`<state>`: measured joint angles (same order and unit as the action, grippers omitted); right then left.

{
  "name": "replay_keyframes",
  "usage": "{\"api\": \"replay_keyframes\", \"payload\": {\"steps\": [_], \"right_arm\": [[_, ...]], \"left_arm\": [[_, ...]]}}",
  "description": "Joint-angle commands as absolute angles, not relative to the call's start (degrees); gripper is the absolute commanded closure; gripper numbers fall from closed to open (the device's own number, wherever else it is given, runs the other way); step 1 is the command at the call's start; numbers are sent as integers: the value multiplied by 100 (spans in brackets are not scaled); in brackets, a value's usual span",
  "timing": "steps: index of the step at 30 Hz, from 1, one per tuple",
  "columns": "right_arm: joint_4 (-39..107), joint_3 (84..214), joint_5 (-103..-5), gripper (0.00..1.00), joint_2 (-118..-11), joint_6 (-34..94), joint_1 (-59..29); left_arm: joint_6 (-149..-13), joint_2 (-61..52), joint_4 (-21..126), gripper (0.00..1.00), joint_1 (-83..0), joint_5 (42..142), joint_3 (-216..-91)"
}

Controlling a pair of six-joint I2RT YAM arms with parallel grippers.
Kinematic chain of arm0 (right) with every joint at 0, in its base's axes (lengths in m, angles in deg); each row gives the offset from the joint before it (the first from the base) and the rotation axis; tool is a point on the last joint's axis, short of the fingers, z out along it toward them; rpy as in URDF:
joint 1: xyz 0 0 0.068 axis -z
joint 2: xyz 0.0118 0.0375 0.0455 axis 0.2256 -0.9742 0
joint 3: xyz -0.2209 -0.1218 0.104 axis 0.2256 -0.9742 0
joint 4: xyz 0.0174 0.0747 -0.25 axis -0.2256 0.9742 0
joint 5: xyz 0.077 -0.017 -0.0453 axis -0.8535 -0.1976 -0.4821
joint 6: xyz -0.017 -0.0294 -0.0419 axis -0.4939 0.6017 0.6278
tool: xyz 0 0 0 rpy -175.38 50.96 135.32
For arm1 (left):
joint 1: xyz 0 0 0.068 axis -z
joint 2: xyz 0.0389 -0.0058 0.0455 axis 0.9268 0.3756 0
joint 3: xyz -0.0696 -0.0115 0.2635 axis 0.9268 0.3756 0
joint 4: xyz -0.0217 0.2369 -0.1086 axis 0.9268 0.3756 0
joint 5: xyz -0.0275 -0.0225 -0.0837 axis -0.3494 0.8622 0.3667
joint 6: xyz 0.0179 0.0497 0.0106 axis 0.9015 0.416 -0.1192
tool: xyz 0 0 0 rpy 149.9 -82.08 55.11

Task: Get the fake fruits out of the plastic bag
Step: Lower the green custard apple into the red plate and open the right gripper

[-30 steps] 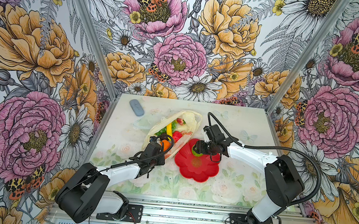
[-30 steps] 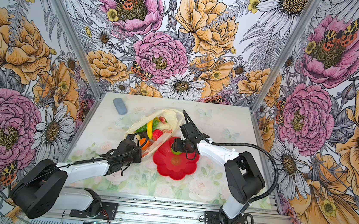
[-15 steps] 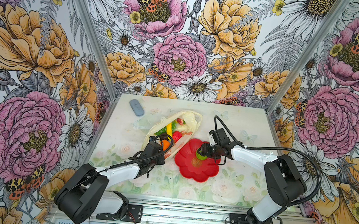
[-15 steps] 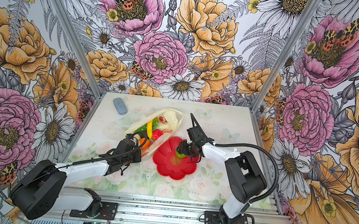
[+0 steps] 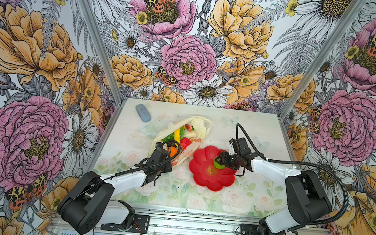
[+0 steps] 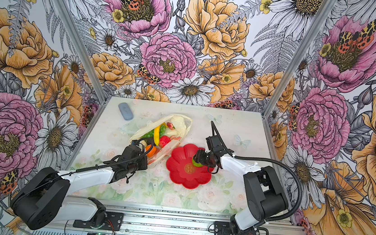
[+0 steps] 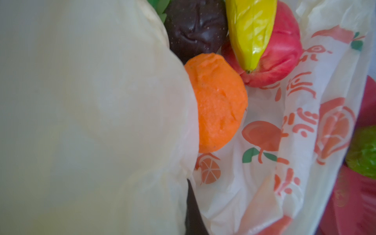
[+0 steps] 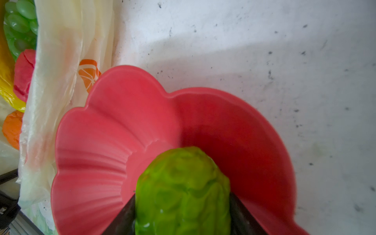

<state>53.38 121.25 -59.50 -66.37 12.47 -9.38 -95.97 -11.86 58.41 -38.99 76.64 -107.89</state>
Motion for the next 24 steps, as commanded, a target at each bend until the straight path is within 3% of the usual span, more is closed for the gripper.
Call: {"api": "replay_keyframes", "payload": {"steps": [1,11,24], "right_arm": [[5600,12051,-5751,55,-6548,1214,-920],[5606,12050,-5716,38,-6376,1170,-920],[5664,12075,-5647,17,-5994,1126,-913]], "left_arm": [[-9693,-1148,5847,97,-3938,7707,-10900],[-9697,-1211,5887,94,-3946,7666,-10854],[-9765,-1324,5896,80,-3938,7692,-10835]]}}
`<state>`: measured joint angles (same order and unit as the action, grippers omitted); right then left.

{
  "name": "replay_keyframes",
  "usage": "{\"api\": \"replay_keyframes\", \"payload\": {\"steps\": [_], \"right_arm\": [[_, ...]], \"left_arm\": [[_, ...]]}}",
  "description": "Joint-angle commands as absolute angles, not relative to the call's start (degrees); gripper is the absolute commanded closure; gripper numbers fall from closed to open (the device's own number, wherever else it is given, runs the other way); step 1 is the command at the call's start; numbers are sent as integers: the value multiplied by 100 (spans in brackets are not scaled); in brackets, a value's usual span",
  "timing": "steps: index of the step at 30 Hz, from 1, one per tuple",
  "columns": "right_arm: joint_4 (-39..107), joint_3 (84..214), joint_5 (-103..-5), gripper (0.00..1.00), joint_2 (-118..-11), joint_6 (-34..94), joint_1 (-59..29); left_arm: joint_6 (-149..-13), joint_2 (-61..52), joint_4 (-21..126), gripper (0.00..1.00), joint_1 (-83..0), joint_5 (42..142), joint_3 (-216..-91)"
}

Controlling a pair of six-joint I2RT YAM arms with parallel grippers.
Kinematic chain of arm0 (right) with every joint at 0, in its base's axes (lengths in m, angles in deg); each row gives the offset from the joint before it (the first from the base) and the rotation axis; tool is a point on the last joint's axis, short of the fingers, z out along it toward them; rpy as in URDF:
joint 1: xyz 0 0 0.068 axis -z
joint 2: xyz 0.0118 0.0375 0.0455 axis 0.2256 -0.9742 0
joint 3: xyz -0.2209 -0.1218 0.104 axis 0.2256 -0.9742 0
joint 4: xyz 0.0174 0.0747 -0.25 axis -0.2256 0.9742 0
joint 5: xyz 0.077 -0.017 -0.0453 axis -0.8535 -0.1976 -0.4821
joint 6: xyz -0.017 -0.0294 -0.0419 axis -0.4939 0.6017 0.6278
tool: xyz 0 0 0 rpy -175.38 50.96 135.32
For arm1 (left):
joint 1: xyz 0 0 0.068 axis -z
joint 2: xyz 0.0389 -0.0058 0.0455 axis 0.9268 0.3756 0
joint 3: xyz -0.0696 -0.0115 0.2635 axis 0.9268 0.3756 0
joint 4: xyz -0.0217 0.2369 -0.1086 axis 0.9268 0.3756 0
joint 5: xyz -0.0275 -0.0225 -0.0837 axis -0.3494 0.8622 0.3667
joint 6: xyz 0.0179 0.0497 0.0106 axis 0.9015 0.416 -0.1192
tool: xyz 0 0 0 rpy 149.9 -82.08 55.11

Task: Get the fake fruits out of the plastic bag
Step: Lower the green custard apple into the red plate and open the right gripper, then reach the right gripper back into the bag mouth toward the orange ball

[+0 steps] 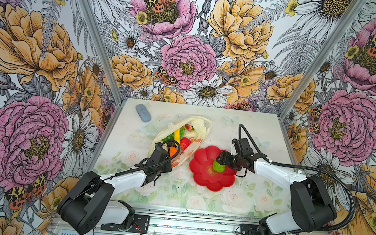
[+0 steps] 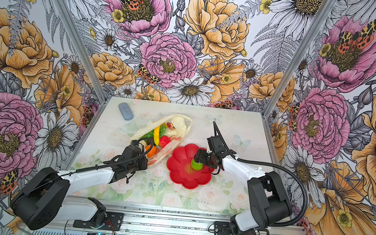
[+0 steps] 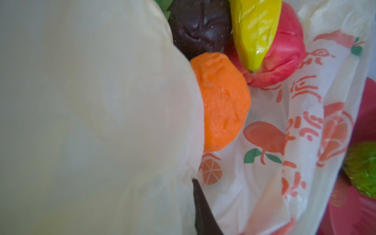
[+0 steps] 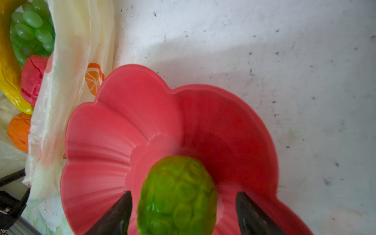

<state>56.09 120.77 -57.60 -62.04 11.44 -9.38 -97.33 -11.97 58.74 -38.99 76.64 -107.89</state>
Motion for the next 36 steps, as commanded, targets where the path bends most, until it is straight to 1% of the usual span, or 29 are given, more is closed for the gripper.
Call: {"api": "replay_keyframes", "payload": {"steps": [1,7,12,17,22,26,31,36], "right_arm": [[5686,12082,-5630,16,-5947,1126,-911],[5806,12273,-5547,16,-5625,1077,-960],[5846,12904,-5233,18,-5671,1129,-1455],[5829,13836,-5039,22,-6353,1268,-2063],[5810,14811,-5059,25,-7217,1465,-2620],[5765,15527,-5305,29,-8042,1570,-3075],[5715,15906,-5547,34,-8777,1478,-3387],[5629,15999,-5606,33,-9088,1382,-3433]], "left_arm": [[-9766,-1334,5904,79,-3938,7692,-10837],[-9785,-1426,5973,76,-3940,7686,-10831],[-9822,-1591,5977,71,-3940,7625,-10750],[-9885,-1857,5996,64,-3948,7585,-10637],[-9910,-2247,6046,53,-3961,7565,-10530],[-9972,-2525,6034,45,-4020,7565,-10433],[-10061,-2723,5985,38,-4338,7703,-10426],[-10039,-2325,5811,35,-4760,8054,-10643]]}}
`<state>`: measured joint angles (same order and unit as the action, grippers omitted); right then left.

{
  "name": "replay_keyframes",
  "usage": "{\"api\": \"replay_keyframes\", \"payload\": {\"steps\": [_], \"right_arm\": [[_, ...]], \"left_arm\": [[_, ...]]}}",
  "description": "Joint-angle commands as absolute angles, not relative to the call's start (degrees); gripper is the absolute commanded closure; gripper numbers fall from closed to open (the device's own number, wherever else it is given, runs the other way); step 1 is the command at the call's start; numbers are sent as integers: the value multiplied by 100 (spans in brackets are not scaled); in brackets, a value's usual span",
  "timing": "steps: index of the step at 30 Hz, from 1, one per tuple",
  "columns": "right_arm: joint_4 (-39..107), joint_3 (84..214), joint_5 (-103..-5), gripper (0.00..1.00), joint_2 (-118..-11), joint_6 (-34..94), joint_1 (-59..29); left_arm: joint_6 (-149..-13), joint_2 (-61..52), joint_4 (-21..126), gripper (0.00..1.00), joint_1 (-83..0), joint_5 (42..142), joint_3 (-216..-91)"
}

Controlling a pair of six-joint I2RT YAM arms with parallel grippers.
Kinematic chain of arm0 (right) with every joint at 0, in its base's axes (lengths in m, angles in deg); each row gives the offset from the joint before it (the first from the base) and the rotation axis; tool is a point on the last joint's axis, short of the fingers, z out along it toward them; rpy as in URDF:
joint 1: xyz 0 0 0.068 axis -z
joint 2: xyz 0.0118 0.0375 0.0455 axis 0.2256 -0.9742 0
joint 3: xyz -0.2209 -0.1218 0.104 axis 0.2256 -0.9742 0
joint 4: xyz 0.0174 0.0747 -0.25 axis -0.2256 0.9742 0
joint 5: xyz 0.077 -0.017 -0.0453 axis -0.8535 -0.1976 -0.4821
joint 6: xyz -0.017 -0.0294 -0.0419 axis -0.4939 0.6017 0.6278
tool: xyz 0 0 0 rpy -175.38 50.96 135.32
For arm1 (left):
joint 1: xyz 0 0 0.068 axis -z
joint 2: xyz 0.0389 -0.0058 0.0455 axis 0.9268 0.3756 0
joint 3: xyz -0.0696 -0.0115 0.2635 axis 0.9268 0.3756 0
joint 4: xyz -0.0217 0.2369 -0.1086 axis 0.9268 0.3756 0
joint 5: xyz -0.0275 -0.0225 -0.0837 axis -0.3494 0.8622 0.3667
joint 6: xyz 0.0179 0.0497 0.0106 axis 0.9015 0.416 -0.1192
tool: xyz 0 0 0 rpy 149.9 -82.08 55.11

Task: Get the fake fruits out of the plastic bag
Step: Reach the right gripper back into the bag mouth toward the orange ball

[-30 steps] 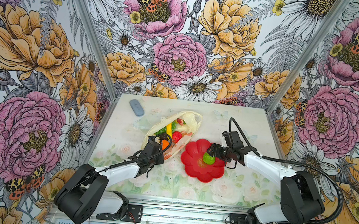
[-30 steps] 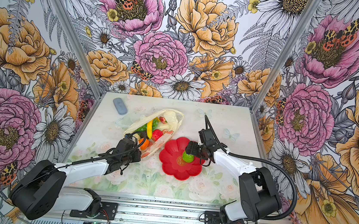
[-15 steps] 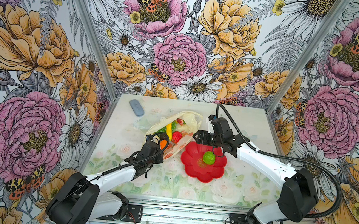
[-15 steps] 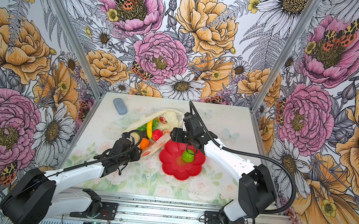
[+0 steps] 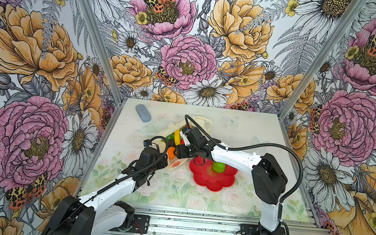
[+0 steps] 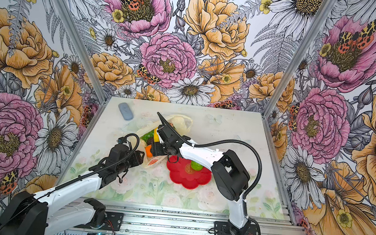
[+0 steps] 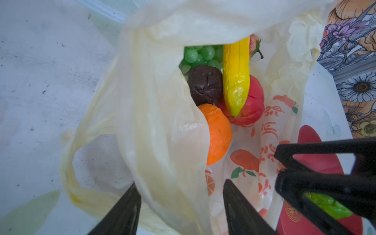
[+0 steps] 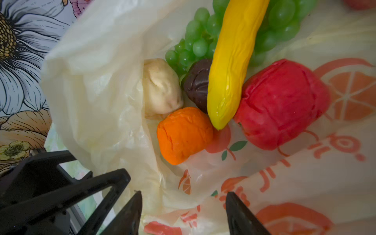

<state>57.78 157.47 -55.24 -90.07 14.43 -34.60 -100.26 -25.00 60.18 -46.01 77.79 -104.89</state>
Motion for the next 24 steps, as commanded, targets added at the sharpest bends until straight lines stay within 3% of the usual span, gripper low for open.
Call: {"api": "replay_keyframes", "payload": {"steps": [1,8,17,24], "right_arm": [[5596,16023,-5626,33,-9130,1341,-3429],[5319,16267,-5539,32,-9492,909,-3459],[5317,16602,-4929,33,-9885,444,-3609],[5324,16649,-4611,29,-10085,200,-3850]], "left_arm": [[-10023,-2218,5761,35,-4788,8119,-10722],[-10023,-1785,5686,38,-4831,8106,-10954],[-10023,-1667,5724,68,-4848,8275,-10825],[-10046,-1651,5674,84,-4773,8376,-10491]]}}
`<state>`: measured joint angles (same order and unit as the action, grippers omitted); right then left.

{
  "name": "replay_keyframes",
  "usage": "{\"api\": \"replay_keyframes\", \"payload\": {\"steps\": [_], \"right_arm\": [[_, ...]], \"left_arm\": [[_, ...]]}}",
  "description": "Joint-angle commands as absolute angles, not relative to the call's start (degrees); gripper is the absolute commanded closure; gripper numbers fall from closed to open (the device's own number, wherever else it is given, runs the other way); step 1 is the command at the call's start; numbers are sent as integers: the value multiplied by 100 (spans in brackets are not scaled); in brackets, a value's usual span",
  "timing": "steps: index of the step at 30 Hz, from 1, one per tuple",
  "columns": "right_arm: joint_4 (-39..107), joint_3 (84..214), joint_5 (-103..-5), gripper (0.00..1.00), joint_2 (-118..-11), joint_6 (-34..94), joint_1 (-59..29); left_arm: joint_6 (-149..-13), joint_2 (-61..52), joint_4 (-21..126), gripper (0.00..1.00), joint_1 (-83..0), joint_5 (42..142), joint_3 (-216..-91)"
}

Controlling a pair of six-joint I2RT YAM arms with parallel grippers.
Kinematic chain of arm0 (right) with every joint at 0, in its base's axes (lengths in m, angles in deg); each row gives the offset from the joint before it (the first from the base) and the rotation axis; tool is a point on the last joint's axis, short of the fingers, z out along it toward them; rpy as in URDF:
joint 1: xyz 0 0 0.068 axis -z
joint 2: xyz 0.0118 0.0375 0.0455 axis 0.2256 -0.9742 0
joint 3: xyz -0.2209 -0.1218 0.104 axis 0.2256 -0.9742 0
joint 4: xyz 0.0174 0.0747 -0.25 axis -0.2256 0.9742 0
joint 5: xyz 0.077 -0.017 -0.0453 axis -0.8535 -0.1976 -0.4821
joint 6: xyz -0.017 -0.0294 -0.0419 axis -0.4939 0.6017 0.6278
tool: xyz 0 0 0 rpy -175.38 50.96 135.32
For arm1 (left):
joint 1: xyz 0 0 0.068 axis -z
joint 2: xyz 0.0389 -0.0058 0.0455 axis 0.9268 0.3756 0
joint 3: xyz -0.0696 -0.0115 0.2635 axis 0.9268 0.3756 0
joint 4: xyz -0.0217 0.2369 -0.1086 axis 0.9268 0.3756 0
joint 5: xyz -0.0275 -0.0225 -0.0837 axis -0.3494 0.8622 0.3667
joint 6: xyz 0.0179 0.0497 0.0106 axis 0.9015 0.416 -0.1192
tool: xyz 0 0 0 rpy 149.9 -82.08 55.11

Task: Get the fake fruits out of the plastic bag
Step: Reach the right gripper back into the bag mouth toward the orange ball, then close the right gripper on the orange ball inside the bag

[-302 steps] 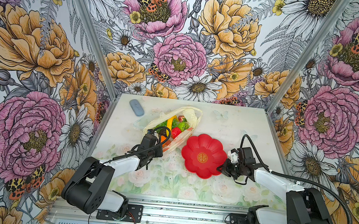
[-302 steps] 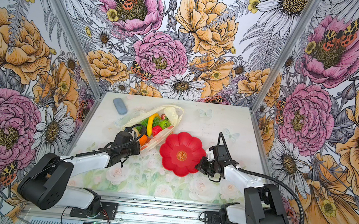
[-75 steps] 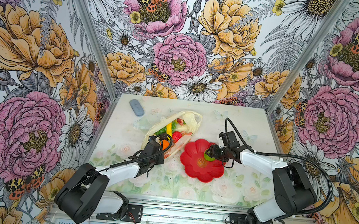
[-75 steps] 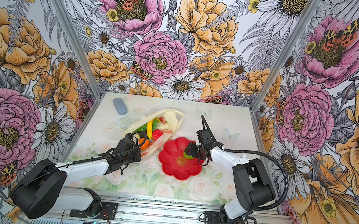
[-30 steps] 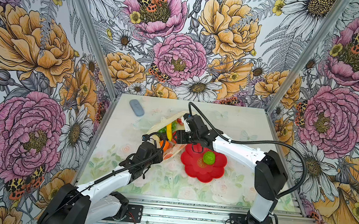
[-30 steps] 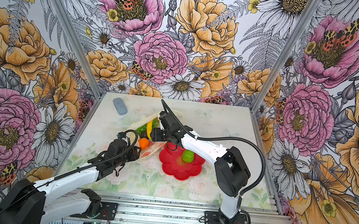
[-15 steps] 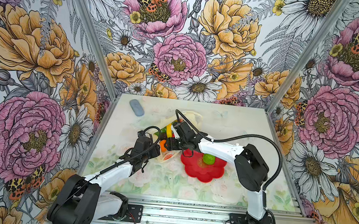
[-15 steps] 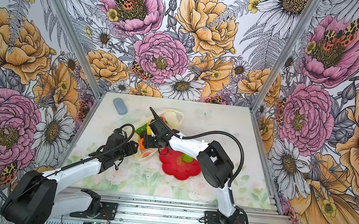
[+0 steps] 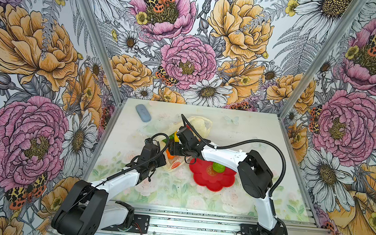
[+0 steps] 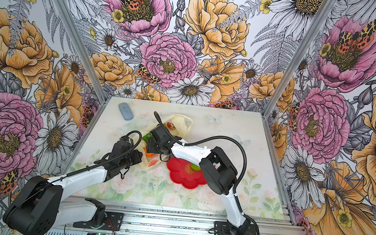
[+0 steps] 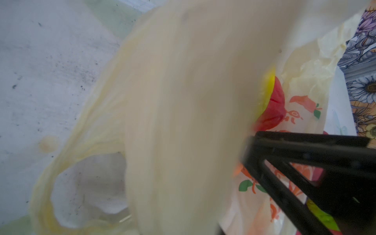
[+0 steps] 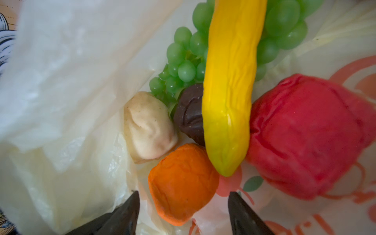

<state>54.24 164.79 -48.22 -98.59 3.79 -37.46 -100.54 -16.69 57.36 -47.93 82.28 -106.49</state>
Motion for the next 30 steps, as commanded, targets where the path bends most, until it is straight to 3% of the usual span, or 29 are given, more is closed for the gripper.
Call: {"api": "replay_keyframes", "payload": {"steps": [1,10,19,30], "right_arm": [[5312,16650,-4625,28,-10136,150,-3849],[5309,16906,-4634,32,-10521,297,-3839],[5321,17001,-4594,24,-10427,369,-3831],[5328,16541,-3655,20,-9723,344,-4043]], "left_arm": [[-10054,-1642,5666,86,-4764,8373,-10452],[-10089,-1646,5536,89,-4643,8322,-10284],[-10079,-1679,5522,89,-4642,8308,-10261],[-10081,-1720,5544,89,-4656,8275,-10268]]}}
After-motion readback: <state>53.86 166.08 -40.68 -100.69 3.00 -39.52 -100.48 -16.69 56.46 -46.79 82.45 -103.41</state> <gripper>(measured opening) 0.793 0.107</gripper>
